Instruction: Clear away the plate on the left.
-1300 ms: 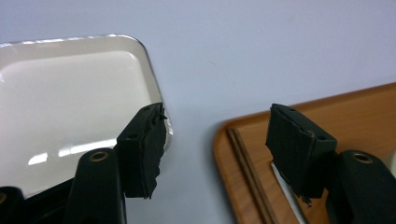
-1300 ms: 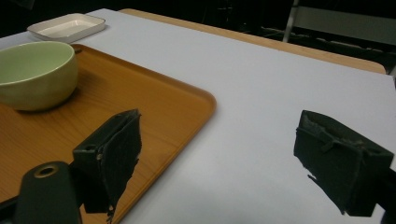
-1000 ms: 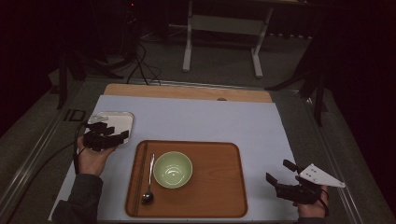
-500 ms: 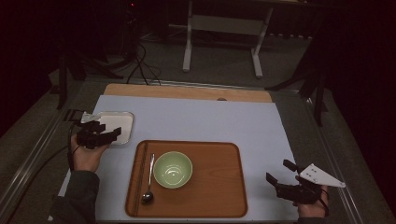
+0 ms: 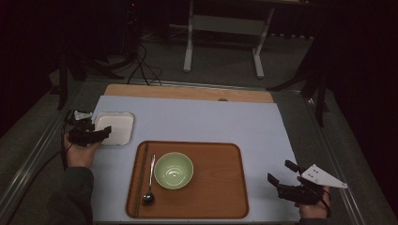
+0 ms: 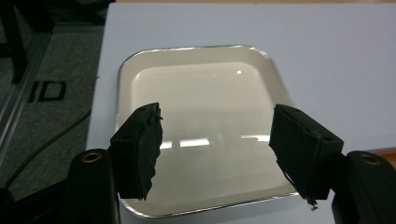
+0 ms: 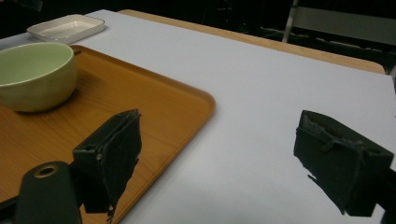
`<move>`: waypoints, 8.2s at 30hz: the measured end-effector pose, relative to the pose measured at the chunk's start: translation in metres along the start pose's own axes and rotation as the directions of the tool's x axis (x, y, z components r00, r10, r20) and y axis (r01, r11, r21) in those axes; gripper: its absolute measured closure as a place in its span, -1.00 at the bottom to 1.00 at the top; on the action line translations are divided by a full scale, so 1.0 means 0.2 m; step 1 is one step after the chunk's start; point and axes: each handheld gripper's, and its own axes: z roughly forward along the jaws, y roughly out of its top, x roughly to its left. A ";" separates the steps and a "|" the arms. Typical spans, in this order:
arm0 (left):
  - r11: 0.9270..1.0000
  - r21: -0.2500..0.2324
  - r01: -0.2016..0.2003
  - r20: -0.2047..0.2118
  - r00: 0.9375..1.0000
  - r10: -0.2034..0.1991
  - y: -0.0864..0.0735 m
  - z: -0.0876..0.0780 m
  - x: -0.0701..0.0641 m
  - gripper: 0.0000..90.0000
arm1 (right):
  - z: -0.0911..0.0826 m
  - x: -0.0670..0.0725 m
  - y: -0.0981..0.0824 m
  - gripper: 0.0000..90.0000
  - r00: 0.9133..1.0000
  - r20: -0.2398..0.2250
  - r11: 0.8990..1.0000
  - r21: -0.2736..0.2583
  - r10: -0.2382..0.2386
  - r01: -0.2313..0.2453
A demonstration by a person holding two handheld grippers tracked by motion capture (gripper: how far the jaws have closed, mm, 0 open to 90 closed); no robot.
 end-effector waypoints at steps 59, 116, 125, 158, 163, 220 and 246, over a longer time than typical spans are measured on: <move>0.960 0.137 0.243 0.055 0.966 -0.252 -0.06 0.15 0.21 1.00 | 0.00 -0.01 0.00 -0.68 1.000 0.001 1.000 0.007 0.008 -0.008; 0.998 -0.045 -0.039 0.364 0.930 0.053 0.34 -0.12 -0.32 1.00 | 0.00 0.00 0.00 -0.68 1.000 0.000 1.000 0.004 0.003 -0.003; 0.992 -0.069 -0.109 0.413 0.902 0.128 0.36 -0.13 -0.46 1.00 | 0.00 0.00 0.00 -0.68 1.000 0.000 1.000 0.004 0.004 -0.004; 0.921 -0.116 -0.373 0.599 0.713 0.364 0.37 -0.12 -0.94 1.00 | 0.00 -0.01 0.00 -0.69 1.000 -0.001 1.000 0.003 0.002 -0.002; 0.906 -0.117 -0.408 0.618 0.684 0.388 0.36 -0.12 -1.00 1.00 | 0.00 -0.01 0.00 -0.69 1.000 -0.001 1.000 0.003 0.001 -0.001; 0.750 0.072 -0.658 0.676 0.585 0.448 0.12 0.20 -1.48 0.96 | 0.00 -0.01 0.00 -0.69 1.000 -0.005 1.000 0.001 -0.001 0.001; 0.801 -0.014 -0.599 0.550 0.664 0.506 0.15 0.02 -1.34 0.11 | 0.01 0.01 0.01 -0.69 1.000 -0.010 1.000 0.005 -0.009 0.009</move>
